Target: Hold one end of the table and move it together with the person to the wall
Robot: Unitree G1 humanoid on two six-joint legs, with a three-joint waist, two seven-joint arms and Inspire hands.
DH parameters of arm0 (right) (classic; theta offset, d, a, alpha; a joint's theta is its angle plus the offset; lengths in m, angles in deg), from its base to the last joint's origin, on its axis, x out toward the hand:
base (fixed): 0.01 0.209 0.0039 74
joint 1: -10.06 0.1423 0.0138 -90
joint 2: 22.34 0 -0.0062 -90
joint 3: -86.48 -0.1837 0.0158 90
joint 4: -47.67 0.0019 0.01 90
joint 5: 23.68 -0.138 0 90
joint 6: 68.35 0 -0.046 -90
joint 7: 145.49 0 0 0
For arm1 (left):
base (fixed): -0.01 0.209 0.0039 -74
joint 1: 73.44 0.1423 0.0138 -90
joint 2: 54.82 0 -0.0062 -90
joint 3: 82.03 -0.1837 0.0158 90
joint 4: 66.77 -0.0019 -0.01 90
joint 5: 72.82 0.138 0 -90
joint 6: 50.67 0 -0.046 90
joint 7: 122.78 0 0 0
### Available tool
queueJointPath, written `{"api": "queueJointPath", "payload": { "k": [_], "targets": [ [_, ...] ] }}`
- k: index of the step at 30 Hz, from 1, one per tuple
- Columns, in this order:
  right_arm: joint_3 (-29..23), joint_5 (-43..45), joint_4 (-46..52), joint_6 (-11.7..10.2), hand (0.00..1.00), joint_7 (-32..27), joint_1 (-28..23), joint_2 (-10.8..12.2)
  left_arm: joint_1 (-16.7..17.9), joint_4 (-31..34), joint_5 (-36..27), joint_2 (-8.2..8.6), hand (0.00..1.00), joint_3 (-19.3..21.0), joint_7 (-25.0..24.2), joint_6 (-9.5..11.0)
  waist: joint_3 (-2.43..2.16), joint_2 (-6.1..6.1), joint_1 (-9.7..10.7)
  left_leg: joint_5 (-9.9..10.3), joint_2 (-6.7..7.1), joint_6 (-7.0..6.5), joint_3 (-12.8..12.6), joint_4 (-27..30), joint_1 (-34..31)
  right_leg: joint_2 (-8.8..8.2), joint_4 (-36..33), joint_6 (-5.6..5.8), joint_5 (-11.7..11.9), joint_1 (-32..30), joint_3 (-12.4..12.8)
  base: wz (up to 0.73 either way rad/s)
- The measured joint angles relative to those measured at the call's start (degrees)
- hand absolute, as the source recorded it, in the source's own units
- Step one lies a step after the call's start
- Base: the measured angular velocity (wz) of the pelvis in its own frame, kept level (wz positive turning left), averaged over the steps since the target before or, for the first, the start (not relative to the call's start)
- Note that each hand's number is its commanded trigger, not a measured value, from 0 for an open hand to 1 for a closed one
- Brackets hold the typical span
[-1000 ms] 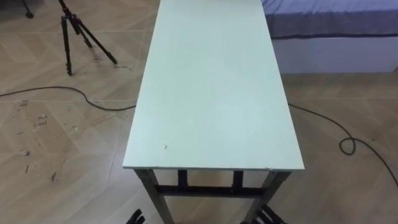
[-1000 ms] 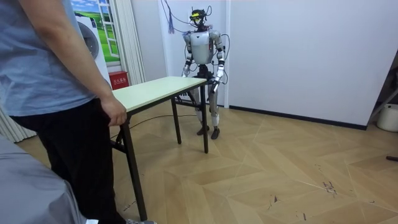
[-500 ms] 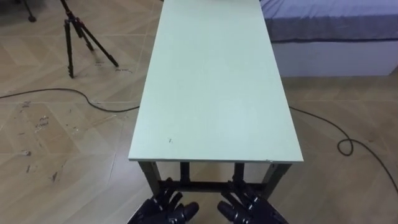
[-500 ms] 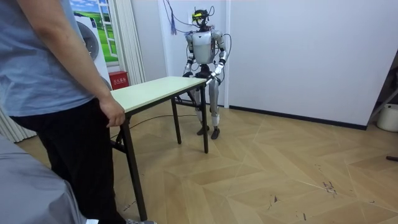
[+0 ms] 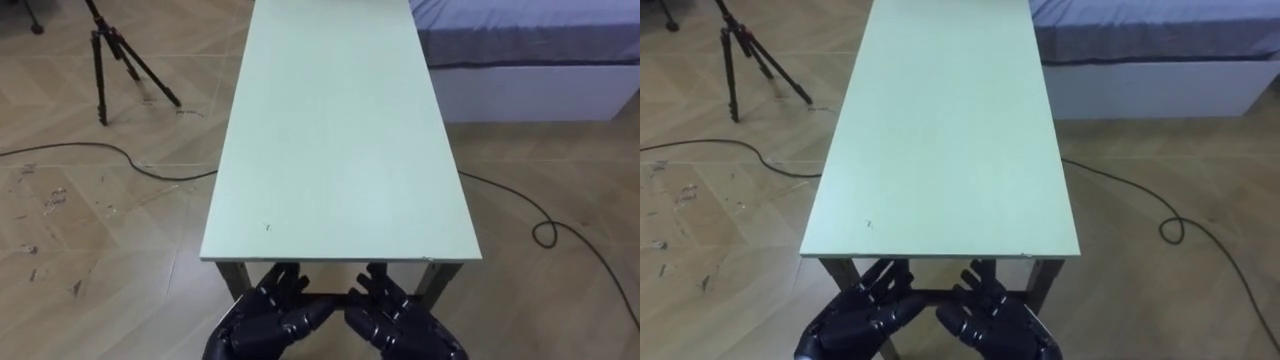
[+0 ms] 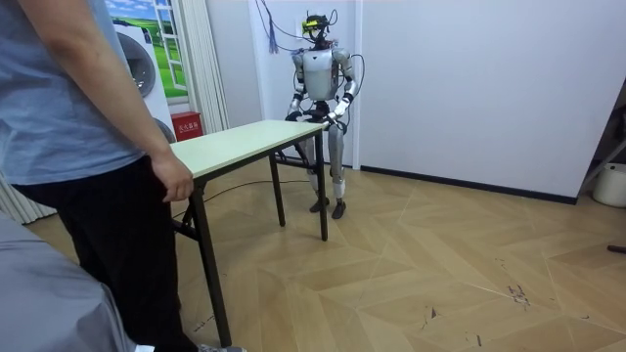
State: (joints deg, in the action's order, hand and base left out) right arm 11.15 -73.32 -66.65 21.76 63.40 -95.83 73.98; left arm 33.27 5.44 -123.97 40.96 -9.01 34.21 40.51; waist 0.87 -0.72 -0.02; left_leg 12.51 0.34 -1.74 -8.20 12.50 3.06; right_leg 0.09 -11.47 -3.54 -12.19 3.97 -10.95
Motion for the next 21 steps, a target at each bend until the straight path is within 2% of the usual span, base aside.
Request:
{"api": "queueJointPath", "payload": {
  "k": [3, 6, 8, 15, 17, 21],
  "targets": [
    [0.0, 0.0, 1.8, 0.0, 0.00, -0.1, 0.3, -0.3, -0.3, 1.6, -0.9, -0.23, 0.00, 0.0, 0.1, -0.3, 0.03, 0.15, 0.2, 0.0, -0.03, 0.00, 0.0, 0.1, -0.4, 0.01, 0.0, 0.00, 0.0, 0.0, 0.0, 0.00],
    [-0.1, -0.2, 1.9, 0.2, 0.00, 0.0, 2.1, -0.3, -0.7, 2.4, -3.9, -0.66, 0.00, 0.4, 0.4, -2.4, 0.04, 0.28, 0.1, 0.0, -0.05, 0.00, 0.1, 0.1, -0.2, 0.04, -0.2, -0.01, 0.0, 0.0, 0.3, -0.04],
    [0.0, -0.7, 1.9, 0.2, 0.00, -0.4, 2.6, -0.6, -0.9, 2.7, -5.3, -0.76, 0.00, 0.4, 1.4, -3.0, 0.05, 0.30, -0.3, 0.0, -0.07, 0.00, 0.2, -0.1, 0.3, 0.08, -0.2, -0.01, 0.0, 0.2, 0.6, -0.07],
    [0.2, -4.8, 2.0, 1.1, 0.00, -3.8, 4.5, -1.2, -1.4, 2.7, -11.3, -0.98, 0.00, 1.1, 5.2, -3.7, 0.26, 0.46, -0.4, 0.0, -0.07, 0.00, 0.5, -0.3, 1.0, 0.08, -0.2, -0.01, 0.0, 1.0, 0.2, 0.02],
    [0.7, -8.1, 2.0, 1.2, 0.00, -4.9, 4.6, -1.2, -1.8, 2.4, -14.4, -1.20, 0.00, 1.1, 6.1, -3.7, 0.63, 0.60, -0.5, 0.0, -0.07, 0.00, 0.5, -0.3, 1.2, 0.08, -0.1, -0.01, 0.0, 1.0, 0.2, 0.00],
    [0.8, -12.2, 2.0, 1.3, 0.00, -7.3, 5.0, -1.2, -3.5, 0.8, -18.9, -1.13, 0.00, 2.1, 7.7, -3.9, 0.66, 0.87, -1.2, 0.0, -0.05, 0.00, 0.4, -0.3, 1.1, 0.16, 0.6, 0.00, 0.0, 0.9, 0.4, -0.02]
  ]
}}
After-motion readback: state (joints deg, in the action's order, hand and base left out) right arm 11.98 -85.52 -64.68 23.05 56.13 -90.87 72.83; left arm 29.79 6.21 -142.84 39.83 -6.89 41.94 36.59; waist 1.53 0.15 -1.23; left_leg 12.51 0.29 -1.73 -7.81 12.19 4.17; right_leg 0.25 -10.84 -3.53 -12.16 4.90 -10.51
